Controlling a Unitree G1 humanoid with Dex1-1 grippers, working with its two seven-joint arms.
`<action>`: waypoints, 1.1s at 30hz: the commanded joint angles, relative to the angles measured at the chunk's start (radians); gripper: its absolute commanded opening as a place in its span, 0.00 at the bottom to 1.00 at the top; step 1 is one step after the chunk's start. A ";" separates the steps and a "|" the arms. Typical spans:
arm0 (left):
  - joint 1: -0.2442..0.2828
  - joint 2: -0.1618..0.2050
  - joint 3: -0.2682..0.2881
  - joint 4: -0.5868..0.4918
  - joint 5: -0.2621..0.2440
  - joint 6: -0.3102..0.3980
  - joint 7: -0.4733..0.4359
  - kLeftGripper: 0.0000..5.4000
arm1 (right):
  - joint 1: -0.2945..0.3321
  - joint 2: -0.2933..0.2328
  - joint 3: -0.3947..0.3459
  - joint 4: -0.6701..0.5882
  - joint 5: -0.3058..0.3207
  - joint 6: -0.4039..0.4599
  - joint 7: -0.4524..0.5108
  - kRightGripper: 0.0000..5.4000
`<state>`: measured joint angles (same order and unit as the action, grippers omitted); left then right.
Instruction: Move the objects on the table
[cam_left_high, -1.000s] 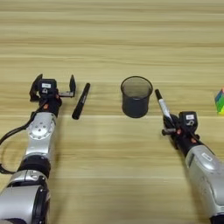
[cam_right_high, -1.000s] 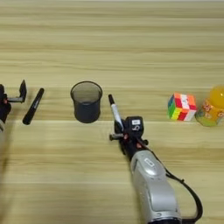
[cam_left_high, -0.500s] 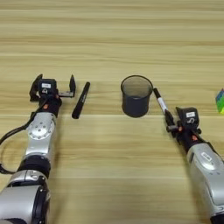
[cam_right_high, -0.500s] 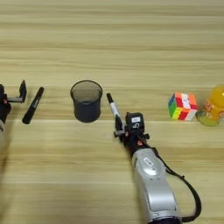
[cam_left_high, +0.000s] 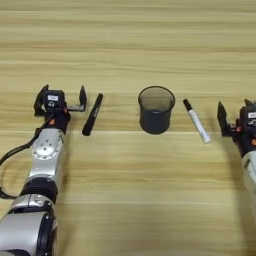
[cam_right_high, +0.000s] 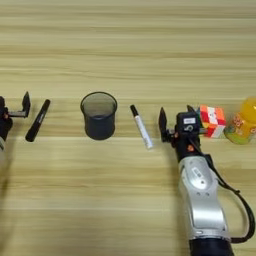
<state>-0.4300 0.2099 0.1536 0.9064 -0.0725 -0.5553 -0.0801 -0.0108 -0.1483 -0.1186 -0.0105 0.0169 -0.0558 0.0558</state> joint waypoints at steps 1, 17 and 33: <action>-0.011 0.006 0.001 0.004 0.007 0.004 -0.003 1.00 | -0.038 -0.033 -0.046 0.027 0.003 -0.015 -0.017 0.79; -0.012 0.008 0.002 0.008 0.008 0.003 -0.004 1.00 | -0.130 -0.116 -0.142 0.270 0.021 -0.075 -0.032 1.00; -0.011 0.011 0.004 0.009 0.007 0.002 -0.005 1.00 | -0.167 -0.124 -0.156 0.378 0.066 -0.088 -0.003 1.00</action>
<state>-0.4300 0.2113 0.1542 0.9078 -0.0725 -0.5554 -0.0818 -0.1584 -0.2614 -0.2594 0.3330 0.0642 -0.1456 0.0493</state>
